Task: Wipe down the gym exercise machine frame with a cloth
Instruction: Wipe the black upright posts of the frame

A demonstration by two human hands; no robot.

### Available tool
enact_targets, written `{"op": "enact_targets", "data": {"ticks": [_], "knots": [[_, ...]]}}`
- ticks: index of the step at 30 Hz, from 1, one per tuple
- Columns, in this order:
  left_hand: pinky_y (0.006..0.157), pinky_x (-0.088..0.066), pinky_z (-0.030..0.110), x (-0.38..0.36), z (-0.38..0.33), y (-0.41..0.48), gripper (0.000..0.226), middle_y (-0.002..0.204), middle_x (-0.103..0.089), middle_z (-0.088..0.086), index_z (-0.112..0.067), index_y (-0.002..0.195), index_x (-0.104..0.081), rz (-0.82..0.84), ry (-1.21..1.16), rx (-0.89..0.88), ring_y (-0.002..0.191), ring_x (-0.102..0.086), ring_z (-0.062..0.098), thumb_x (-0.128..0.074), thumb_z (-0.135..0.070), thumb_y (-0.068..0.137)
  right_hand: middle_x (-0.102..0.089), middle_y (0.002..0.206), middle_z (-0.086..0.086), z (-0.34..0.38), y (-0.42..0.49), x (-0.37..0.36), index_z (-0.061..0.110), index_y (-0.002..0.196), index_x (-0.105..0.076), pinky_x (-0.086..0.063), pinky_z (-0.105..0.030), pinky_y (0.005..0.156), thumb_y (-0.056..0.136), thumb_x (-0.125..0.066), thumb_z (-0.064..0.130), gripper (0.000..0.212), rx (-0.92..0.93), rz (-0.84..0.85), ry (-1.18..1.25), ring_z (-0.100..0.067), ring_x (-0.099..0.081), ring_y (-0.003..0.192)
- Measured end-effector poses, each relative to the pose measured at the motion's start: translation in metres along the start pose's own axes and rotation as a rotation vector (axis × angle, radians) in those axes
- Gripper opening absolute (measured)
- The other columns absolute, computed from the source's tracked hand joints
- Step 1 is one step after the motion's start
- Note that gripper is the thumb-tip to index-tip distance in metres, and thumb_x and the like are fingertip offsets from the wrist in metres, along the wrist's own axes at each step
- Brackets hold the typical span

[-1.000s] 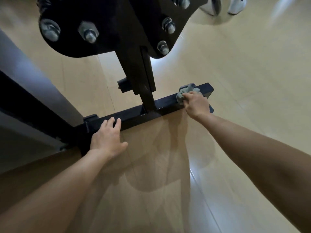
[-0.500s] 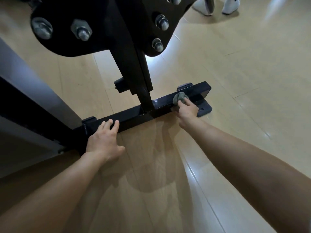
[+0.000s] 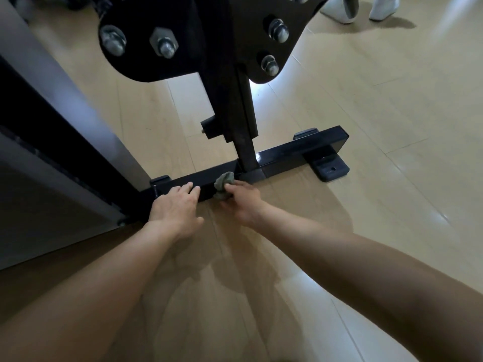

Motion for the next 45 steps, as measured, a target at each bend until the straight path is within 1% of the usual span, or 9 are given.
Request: {"op": "enact_targets", "data": {"ticks": [5,11,14,17,21,28,34,40,45], "knots": [[0.113,-0.029,0.048,-0.006,0.014,-0.018,0.054,0.132,-0.060,0.012,-0.015,0.131,-0.056,-0.075,0.503,-0.064,0.128,-0.047,0.034,-0.048,-0.048,0.089,-0.067,0.107,-0.013,-0.028,-0.011,-0.038,0.008,0.130,-0.057,-0.055,-0.023,0.051,0.098,-0.061,0.009,0.033,-0.025,0.109,-0.046,-0.026,-0.068,0.092],[0.121,0.009,0.059,-0.005,0.052,-0.063,0.062,0.161,-0.019,0.030,-0.001,0.152,-0.033,-0.193,0.762,-0.266,0.150,-0.009,0.050,-0.031,-0.036,0.101,-0.071,0.103,-0.007,-0.021,-0.013,-0.033,0.011,0.114,-0.067,-0.059,-0.034,0.085,0.095,-0.068,0.014,0.019,0.114,0.046,-0.139,-0.020,-0.070,0.093],[0.122,0.002,0.062,0.005,0.069,-0.088,0.057,0.156,-0.031,0.032,0.002,0.142,-0.050,-0.287,0.720,-0.344,0.147,-0.019,0.053,-0.023,-0.023,0.099,-0.071,0.103,0.004,0.012,-0.031,-0.025,0.017,0.109,-0.071,-0.054,-0.024,0.089,0.092,-0.070,0.023,0.018,0.568,-0.148,-0.622,-0.010,-0.067,0.096],[0.122,0.000,0.061,0.017,0.087,-0.113,0.057,0.156,-0.032,0.031,0.001,0.139,-0.054,-0.372,0.714,-0.344,0.147,-0.023,0.050,-0.037,-0.031,0.095,-0.067,0.113,0.001,0.021,-0.039,-0.050,0.015,0.114,-0.073,-0.052,-0.026,0.092,0.091,-0.070,0.020,0.024,0.935,-0.054,-1.047,-0.014,-0.062,0.102],[0.121,0.007,0.059,0.039,0.115,-0.132,0.072,0.166,-0.011,0.021,-0.007,0.154,-0.036,-0.411,0.679,-0.218,0.154,-0.006,0.041,-0.039,-0.042,0.091,-0.068,0.125,-0.002,0.004,-0.025,-0.083,0.022,0.108,-0.077,-0.044,-0.045,0.101,0.085,-0.074,0.018,0.024,1.099,0.069,-1.391,-0.027,-0.059,0.116],[0.120,0.012,0.063,0.034,0.133,-0.126,0.082,0.167,0.016,0.014,-0.012,0.161,-0.007,-0.409,0.727,-0.170,0.153,0.016,0.037,-0.042,-0.044,0.094,-0.063,0.135,0.006,0.004,-0.026,-0.107,0.034,0.120,-0.071,-0.033,-0.041,0.103,0.091,-0.070,0.029,0.029,1.203,0.285,-1.767,-0.020,-0.056,0.124],[0.118,0.014,0.065,0.030,0.135,-0.124,0.080,0.166,0.020,0.013,-0.013,0.161,-0.002,-0.400,0.725,-0.183,0.152,0.019,0.038,-0.037,-0.043,0.096,-0.069,0.104,0.002,0.042,-0.012,-0.083,0.026,0.102,-0.074,-0.036,-0.036,0.081,0.093,-0.062,0.036,0.019,1.030,-0.149,-1.663,-0.024,-0.060,0.096],[0.119,0.005,0.064,0.034,0.131,-0.127,0.076,0.166,0.018,0.013,-0.012,0.161,-0.009,-0.362,0.631,-0.186,0.153,0.018,0.037,-0.038,-0.043,0.098,-0.073,0.111,-0.003,-0.008,-0.027,-0.143,0.025,0.115,-0.075,-0.051,-0.030,0.092,0.090,-0.072,0.029,0.025,0.640,0.247,-1.541,-0.022,-0.067,0.104],[0.120,-0.004,0.062,0.048,0.128,-0.133,0.074,0.169,-0.002,0.012,-0.012,0.159,-0.024,-0.329,0.534,-0.203,0.155,0.001,0.035,-0.046,-0.042,0.095,-0.072,0.108,-0.011,-0.001,-0.054,-0.153,0.007,0.118,-0.070,-0.060,-0.032,0.082,0.095,-0.069,0.015,0.024,0.248,0.327,-0.728,-0.019,-0.070,0.092]]}}
Point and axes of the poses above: each hand's wrist, its own y-axis towards the middle knuckle, its own x-axis out of the back of the hand, z = x × y, the point moved 5 cm from there along y, towards the middle knuckle
